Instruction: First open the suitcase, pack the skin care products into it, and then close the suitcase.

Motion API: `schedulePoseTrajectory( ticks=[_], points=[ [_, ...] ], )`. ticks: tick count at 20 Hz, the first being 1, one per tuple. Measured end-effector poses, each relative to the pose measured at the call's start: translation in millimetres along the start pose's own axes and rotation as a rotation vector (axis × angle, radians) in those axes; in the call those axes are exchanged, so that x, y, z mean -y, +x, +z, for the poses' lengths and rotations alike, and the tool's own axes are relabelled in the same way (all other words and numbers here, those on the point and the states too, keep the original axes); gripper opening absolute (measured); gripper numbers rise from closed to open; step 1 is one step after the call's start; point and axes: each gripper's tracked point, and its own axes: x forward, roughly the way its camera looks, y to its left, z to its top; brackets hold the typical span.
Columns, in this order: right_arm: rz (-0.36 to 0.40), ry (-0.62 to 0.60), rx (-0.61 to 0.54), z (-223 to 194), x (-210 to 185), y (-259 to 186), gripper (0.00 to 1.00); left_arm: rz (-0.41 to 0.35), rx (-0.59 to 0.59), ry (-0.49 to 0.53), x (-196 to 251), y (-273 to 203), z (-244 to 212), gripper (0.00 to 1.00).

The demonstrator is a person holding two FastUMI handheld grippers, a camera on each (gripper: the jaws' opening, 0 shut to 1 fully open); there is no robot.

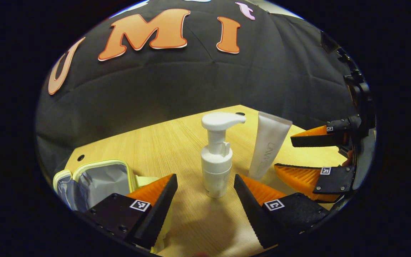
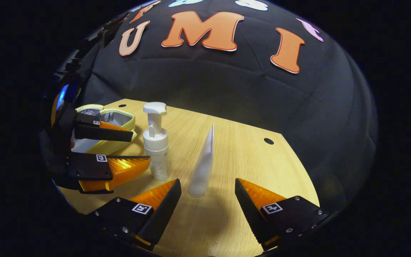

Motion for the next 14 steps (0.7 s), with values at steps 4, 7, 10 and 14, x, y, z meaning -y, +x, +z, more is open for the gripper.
schedulePoseTrajectory(
  ticks=[4,7,10,14],
  points=[
    [0.025,0.008,-0.024,-15,1,16,0.97,-0.029,-0.026,-0.014,12,30,-7,1.0],
    [0.056,0.02,-0.032,-20,-5,31,0.97,-0.051,-0.023,-0.026,19,50,-9,0.94],
    [0.074,0.024,-0.021,-20,-6,44,0.96,-0.057,-0.015,-0.048,19,56,-9,0.74],
    [0.116,0.067,-0.03,-26,-16,61,0.96,-0.098,-0.046,-0.096,24,59,-8,0.59]
  ],
)
